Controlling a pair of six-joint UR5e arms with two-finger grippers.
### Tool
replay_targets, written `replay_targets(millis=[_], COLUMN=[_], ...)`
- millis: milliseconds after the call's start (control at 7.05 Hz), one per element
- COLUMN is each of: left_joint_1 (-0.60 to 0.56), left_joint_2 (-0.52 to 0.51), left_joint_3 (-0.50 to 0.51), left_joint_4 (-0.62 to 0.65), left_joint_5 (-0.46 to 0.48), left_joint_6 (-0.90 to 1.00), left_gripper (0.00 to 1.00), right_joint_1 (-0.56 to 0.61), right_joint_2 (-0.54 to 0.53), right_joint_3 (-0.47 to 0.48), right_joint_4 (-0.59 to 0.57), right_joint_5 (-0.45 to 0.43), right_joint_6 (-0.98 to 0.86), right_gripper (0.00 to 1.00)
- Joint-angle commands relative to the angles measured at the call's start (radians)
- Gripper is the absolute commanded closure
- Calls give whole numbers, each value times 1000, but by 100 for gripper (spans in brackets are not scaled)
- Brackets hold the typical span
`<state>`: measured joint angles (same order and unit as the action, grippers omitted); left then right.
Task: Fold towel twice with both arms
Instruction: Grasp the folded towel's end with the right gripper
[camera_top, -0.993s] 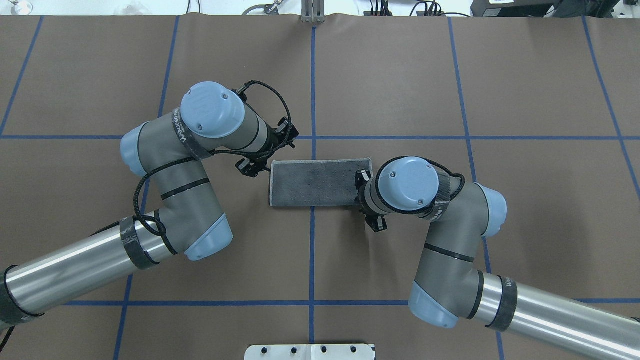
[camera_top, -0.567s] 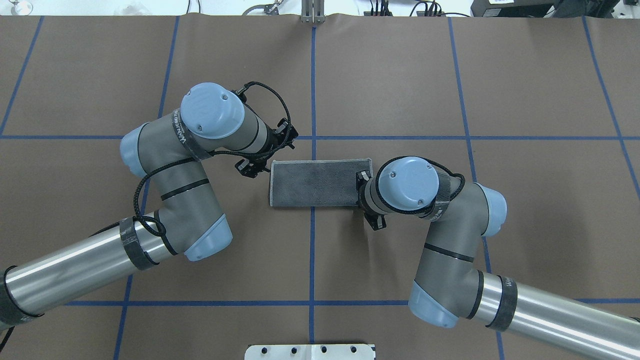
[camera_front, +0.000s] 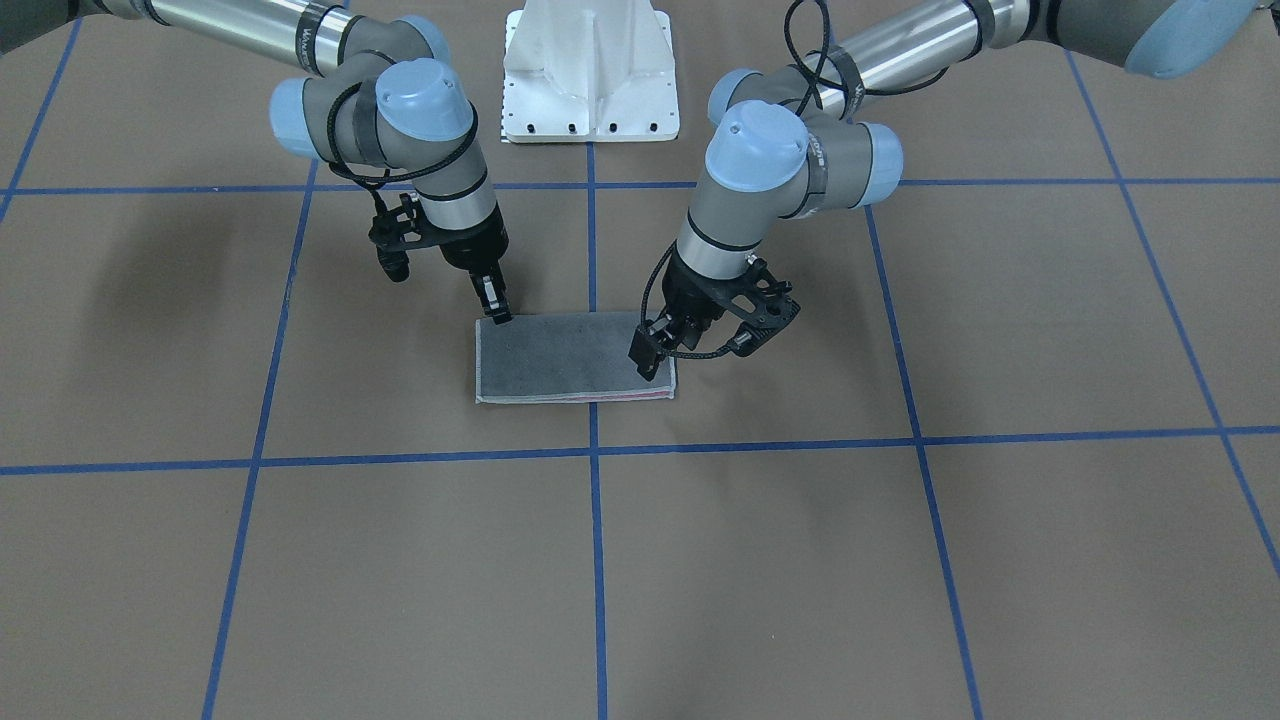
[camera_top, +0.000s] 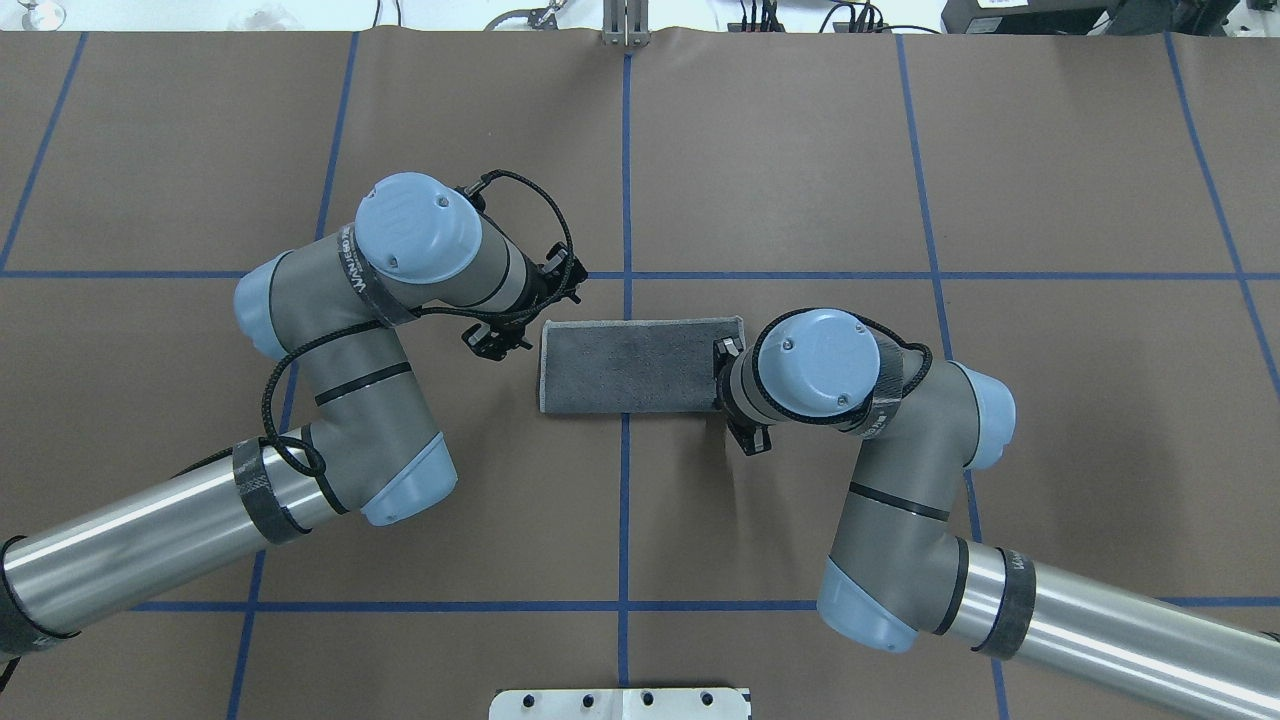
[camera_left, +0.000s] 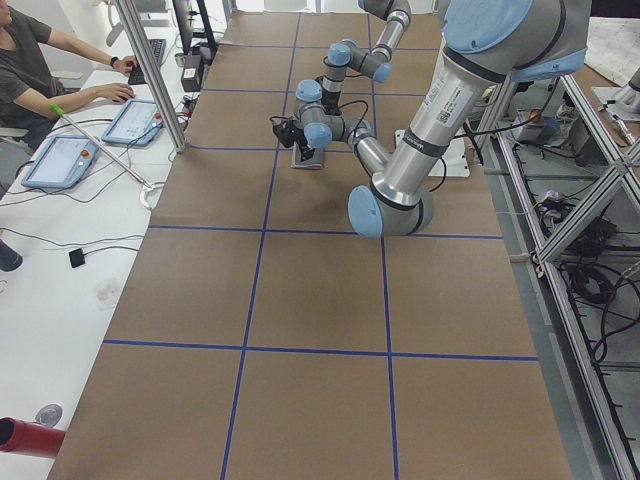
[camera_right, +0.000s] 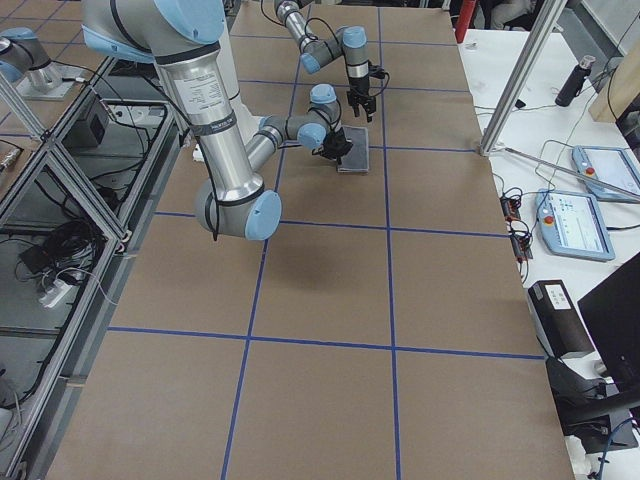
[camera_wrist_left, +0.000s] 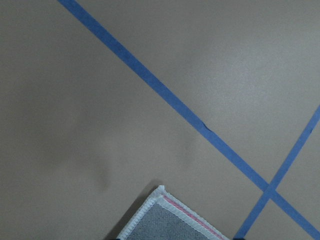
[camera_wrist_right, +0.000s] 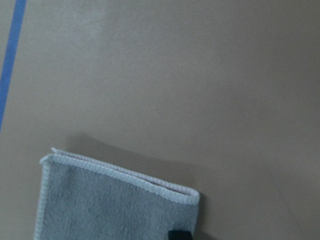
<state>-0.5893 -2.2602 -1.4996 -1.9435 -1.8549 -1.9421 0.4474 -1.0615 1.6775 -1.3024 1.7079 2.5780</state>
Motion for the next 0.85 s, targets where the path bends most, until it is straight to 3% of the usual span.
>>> replay_targets(millis=[0, 284, 426, 567, 709], left_joint_1=[0, -1, 0, 0, 0], left_joint_2=[1, 1, 1, 1, 1], left_joint_3=[-2, -2, -2, -1, 1], left_joint_4=[0, 0, 0, 0, 0], left_joint_5=[-1, -1, -1, -1, -1], left_joint_6=[0, 0, 0, 0, 0], left_gripper=[20, 20, 20, 20, 20], right_joint_1=[1, 1, -1, -4, -4], right_joint_2=[0, -2, -5, -2, -2], right_joint_3=[14, 14, 7, 4, -1], right_joint_4=[0, 0, 0, -2, -2], right_joint_5=[2, 1, -8, -45, -45], right_joint_6=[-1, -7, -1, 1, 1], right_gripper=[100, 100, 69, 57, 57])
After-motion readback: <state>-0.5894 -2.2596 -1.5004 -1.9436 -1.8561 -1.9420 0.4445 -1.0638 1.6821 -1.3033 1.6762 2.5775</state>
